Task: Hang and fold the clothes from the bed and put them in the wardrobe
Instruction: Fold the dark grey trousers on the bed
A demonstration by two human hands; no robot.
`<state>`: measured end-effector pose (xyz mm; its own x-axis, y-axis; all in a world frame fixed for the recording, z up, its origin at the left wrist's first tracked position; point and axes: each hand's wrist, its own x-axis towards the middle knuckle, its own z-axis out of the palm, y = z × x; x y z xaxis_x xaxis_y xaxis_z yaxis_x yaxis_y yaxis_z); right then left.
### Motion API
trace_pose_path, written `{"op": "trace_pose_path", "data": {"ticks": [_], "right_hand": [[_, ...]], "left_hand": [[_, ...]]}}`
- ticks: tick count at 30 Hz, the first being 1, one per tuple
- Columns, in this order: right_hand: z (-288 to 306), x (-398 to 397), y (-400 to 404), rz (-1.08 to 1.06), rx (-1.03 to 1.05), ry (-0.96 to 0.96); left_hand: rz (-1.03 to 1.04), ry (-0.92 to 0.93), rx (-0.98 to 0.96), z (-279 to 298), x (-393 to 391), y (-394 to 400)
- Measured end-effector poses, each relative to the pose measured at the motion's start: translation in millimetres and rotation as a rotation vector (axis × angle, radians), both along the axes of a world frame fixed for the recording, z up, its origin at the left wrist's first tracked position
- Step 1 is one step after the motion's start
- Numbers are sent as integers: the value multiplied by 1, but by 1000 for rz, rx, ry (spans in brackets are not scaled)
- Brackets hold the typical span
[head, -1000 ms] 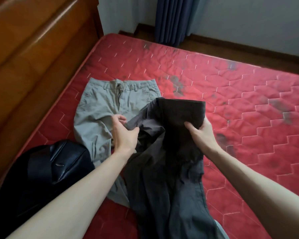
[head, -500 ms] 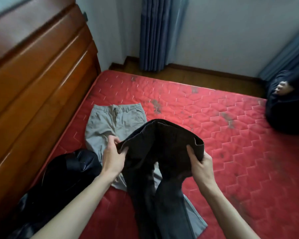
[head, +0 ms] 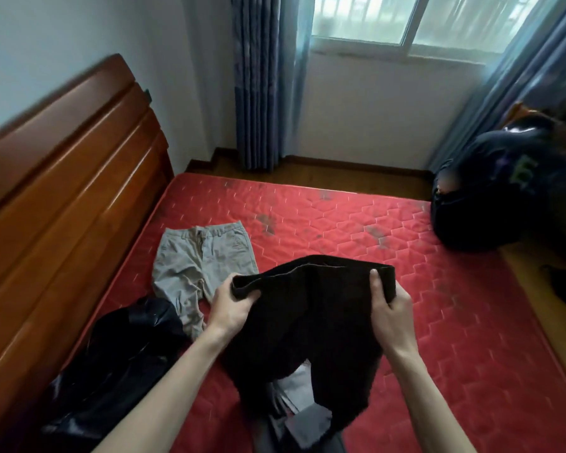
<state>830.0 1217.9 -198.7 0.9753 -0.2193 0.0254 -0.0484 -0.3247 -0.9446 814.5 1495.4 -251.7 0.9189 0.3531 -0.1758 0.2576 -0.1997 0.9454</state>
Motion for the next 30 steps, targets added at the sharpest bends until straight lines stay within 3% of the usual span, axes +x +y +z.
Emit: {"op": "trace_pose_path", "data": {"ticks": [5,13,21,25,30], "right_hand": [[37,0,-53,-2,-139,-126],[109,28,-154,-74,-373,-358],[232,49,-191,-147,-414,-596],[257,31,-166,-124,-354,-673],[231,9,-132,-30,-305,-697]], "left_hand": [[-138,-103,118,57,7,-31],[10,-298,86,169,28,-109],[23,-564,124,310,54,-181],[-7,-633,153,321,43,-224],[-99,-627,3,289,20,-264]]}}
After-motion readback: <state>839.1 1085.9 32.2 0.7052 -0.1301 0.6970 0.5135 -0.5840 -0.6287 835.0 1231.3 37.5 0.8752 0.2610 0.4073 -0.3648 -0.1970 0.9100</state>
